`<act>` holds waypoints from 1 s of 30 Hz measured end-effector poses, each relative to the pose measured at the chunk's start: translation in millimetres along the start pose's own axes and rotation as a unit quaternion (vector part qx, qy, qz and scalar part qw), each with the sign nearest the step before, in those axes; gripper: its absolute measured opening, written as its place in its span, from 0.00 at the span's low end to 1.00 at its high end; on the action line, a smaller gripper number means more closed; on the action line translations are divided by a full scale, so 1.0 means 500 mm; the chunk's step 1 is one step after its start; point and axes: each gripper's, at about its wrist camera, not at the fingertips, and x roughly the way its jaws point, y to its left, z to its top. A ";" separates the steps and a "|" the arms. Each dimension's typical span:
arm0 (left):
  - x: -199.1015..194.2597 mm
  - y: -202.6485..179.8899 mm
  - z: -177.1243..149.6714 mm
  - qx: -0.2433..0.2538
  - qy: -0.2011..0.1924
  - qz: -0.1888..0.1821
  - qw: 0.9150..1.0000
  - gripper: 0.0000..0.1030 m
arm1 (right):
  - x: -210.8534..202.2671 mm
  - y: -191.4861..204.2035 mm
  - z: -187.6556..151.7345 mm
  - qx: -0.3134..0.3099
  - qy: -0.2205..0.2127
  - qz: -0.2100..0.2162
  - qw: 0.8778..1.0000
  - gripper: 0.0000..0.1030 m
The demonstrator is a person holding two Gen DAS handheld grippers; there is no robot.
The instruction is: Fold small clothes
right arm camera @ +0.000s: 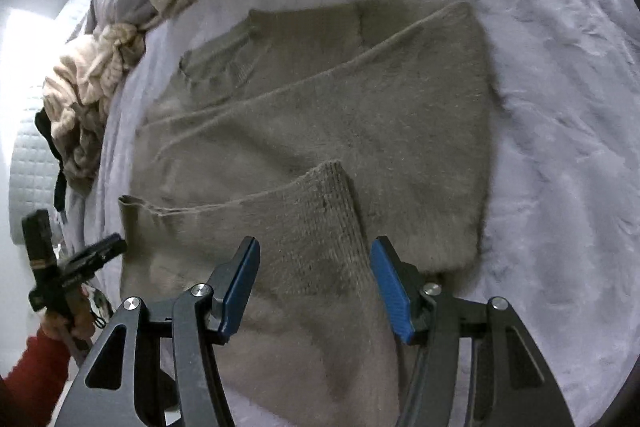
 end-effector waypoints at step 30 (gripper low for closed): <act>-0.151 -0.023 0.176 0.044 -0.157 -0.097 0.982 0.08 | -0.159 0.231 0.088 -0.172 -0.189 -0.241 0.936 0.06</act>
